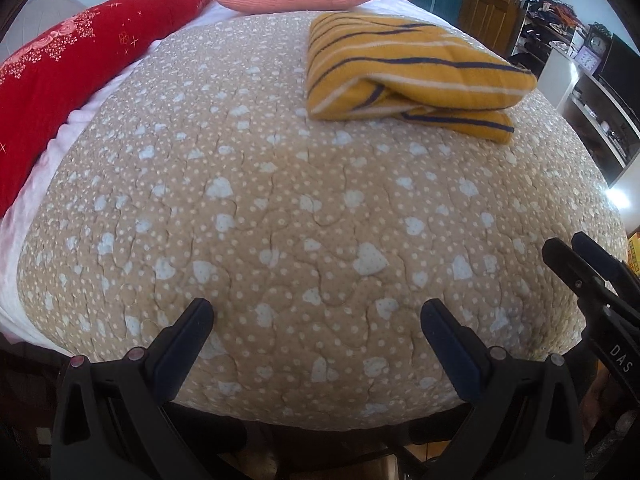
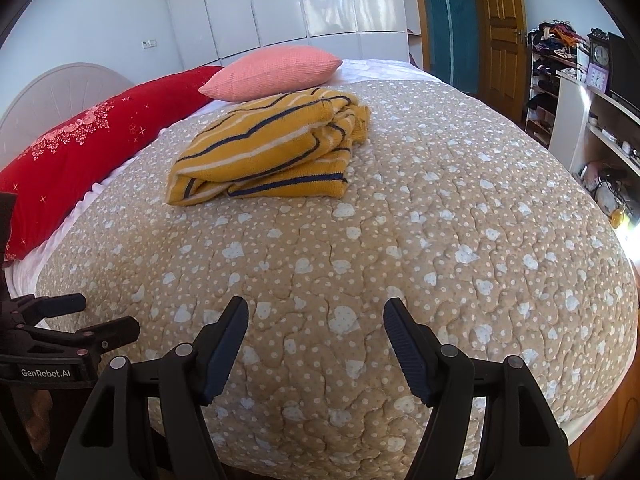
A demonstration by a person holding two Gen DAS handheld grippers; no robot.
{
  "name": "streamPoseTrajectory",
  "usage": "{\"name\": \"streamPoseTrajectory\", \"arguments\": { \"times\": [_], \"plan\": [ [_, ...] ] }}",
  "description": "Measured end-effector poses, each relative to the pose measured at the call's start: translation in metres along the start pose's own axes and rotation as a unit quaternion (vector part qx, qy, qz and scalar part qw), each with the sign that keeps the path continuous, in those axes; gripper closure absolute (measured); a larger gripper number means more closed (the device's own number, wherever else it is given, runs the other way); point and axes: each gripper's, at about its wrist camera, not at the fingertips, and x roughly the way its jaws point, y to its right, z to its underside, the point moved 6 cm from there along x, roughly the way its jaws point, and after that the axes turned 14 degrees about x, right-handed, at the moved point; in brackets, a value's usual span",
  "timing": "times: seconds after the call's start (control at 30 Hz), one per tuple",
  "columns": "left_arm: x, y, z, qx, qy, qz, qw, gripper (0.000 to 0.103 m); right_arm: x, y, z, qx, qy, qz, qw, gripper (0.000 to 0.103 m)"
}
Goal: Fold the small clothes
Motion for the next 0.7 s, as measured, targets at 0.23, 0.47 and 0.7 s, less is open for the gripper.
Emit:
{"name": "streamPoseTrajectory", "arguments": {
  "times": [0.23,0.47,0.7],
  "plan": [
    [-0.0015,-0.0029,-0.001,-0.004,0.006,-0.003,1.0,0.0,0.0028,0.0025,0.0015,0.002,-0.007,-0.001,1.0,0.028],
    [-0.0021,-0.0064,-0.002,-0.011,0.01,-0.005,0.9999,0.0,0.0026,0.0015,0.0014,-0.001,-0.006,0.0,1.0,0.028],
    [-0.0063,-0.0033,-0.0036,-0.003,0.019,-0.012,0.9997,0.0,0.0032,0.0016,0.0016,-0.002,-0.008,0.0,1.0,0.028]
  ]
}}
